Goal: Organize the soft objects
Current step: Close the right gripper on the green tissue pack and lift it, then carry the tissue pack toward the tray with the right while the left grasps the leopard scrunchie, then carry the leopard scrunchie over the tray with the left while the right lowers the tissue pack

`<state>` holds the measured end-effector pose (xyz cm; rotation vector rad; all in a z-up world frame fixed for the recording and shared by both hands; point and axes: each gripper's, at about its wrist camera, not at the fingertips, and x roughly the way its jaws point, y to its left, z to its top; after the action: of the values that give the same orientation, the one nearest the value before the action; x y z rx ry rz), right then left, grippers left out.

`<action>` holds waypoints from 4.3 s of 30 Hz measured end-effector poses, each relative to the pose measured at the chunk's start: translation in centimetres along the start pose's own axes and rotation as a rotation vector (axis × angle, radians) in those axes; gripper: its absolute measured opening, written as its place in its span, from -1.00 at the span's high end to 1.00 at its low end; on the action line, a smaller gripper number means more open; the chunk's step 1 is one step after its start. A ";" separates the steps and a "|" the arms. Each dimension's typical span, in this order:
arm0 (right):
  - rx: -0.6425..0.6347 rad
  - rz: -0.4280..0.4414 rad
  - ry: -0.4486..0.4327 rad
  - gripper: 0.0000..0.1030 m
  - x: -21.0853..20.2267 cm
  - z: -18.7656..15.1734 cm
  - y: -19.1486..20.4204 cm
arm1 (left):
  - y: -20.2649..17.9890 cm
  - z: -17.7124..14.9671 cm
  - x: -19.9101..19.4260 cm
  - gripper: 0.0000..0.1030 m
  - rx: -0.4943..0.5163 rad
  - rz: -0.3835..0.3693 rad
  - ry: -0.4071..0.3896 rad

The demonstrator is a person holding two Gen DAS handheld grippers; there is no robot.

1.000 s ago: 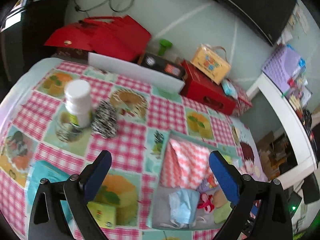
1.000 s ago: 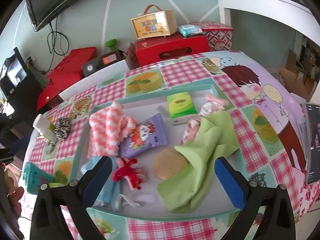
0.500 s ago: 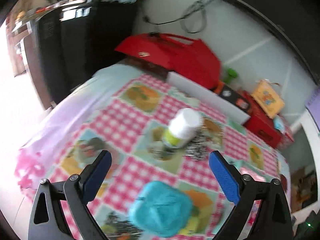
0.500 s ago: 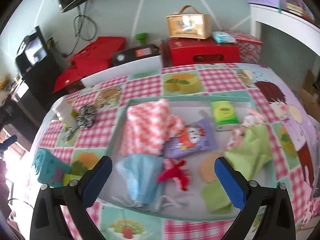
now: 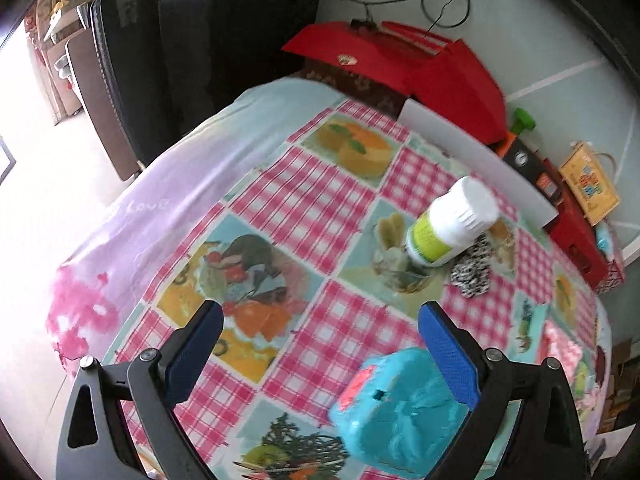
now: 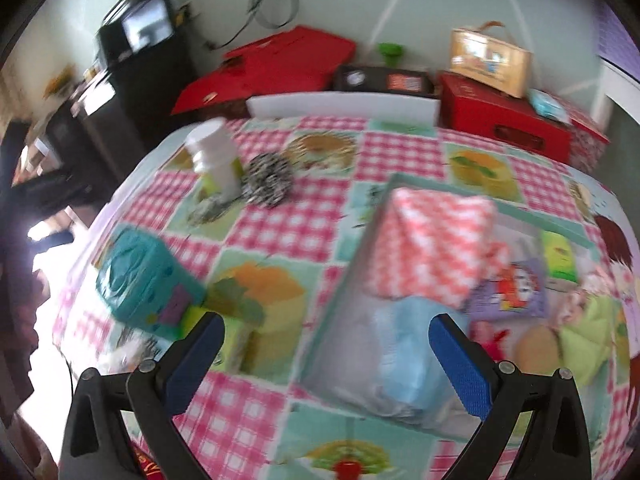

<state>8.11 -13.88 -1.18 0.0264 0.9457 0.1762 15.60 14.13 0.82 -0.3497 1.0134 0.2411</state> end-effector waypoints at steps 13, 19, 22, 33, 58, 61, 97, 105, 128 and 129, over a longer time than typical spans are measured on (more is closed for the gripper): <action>-0.188 0.052 0.096 -1.00 3.4 -1.7 6.0 | 1.8 -0.2 2.6 -0.90 -0.052 0.021 0.078; -0.210 0.082 0.118 -0.99 4.5 -2.0 6.6 | 1.8 -0.4 3.6 -0.90 -0.053 0.015 0.114; -0.219 0.093 0.130 -0.97 5.1 -2.1 6.8 | 2.0 -0.5 3.9 -0.90 -0.063 0.015 0.121; -0.268 0.099 0.182 -0.93 7.5 -2.5 8.0 | 1.7 -0.6 4.3 -0.90 -0.059 0.002 0.134; -0.191 0.125 0.115 -0.56 6.2 -0.6 5.6 | 0.7 -0.1 2.0 -0.90 -0.063 -0.056 0.069; -0.167 0.111 0.077 -0.56 5.0 0.4 4.6 | 0.0 0.3 1.0 -0.90 -0.065 -0.081 0.043; 0.339 -0.121 -0.169 -0.56 -3.4 3.2 -14.4 | -19.1 1.5 13.3 -0.44 0.079 -0.046 0.281; 0.351 -0.114 -0.168 -0.56 -3.5 3.1 -14.8 | -18.9 1.5 14.1 0.35 0.053 -0.006 0.225; 0.394 -0.144 -0.152 -0.56 -3.5 2.3 -16.5 | -15.9 -3.0 8.6 0.55 0.005 -0.212 0.174; 0.395 -0.146 -0.150 -0.56 -3.5 2.3 -16.6 | -15.8 -3.1 8.0 0.55 0.011 -0.230 0.171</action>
<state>10.24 -30.64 1.34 0.3294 0.8167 -0.1474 22.83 -1.34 -4.80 -0.4790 1.1320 -0.0026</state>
